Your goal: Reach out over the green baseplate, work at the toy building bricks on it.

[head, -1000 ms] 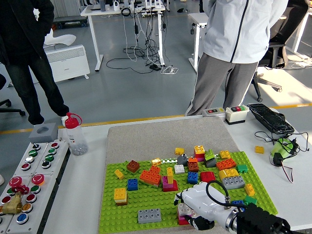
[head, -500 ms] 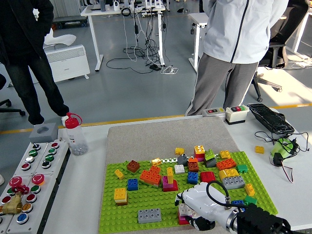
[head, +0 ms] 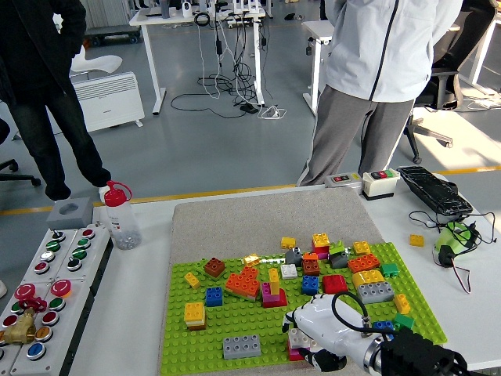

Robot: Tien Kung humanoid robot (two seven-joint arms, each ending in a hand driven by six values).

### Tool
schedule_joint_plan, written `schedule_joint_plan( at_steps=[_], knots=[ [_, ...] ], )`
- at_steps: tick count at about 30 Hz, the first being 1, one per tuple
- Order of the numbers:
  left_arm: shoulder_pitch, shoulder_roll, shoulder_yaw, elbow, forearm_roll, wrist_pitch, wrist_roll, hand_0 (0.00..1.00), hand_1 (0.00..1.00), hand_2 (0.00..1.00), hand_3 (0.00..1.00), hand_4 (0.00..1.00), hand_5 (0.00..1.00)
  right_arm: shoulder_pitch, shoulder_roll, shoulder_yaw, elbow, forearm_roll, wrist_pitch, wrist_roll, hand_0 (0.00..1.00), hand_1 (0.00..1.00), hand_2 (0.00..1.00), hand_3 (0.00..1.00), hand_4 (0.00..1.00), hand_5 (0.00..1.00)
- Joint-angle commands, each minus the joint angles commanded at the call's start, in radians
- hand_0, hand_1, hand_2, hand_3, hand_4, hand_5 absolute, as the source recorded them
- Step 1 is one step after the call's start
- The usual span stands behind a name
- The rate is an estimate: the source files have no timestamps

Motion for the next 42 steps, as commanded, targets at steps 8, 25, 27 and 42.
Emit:
schedule_joint_plan(
  at_steps=[8, 25, 27, 42],
  knots=[
    [0.0, 0.0, 0.0, 0.0, 0.001, 0.0, 0.0, 0.731, 0.785, 0.817, 0.67, 0.477, 0.998, 0.0, -0.003, 0.003, 0.009, -0.005, -0.004, 0.002, 0.972, 0.699, 0.569, 0.607, 0.551, 0.011],
    [0.0, -0.001, -0.004, 0.0, 0.004, 0.0, 0.002, 0.735, 0.786, 0.817, 0.672, 0.478, 0.998, 0.001, -0.01, -0.004, 0.013, -0.006, 0.002, 0.005, 0.998, 0.705, 0.57, 0.607, 0.56, 0.002],
    [0.0, -0.001, -0.004, 0.0, 0.004, 0.0, 0.002, 0.735, 0.786, 0.817, 0.672, 0.478, 0.998, 0.001, -0.009, -0.006, 0.011, -0.006, 0.002, 0.006, 0.998, 0.705, 0.57, 0.607, 0.56, 0.002],
    [0.002, -0.001, -0.005, 0.0, 0.009, 0.0, 0.003, 0.734, 0.786, 0.818, 0.672, 0.48, 0.998, -0.002, -0.004, -0.008, -0.005, -0.009, -0.009, 0.003, 0.998, 0.724, 0.571, 0.609, 0.566, 0.002]
  ],
)
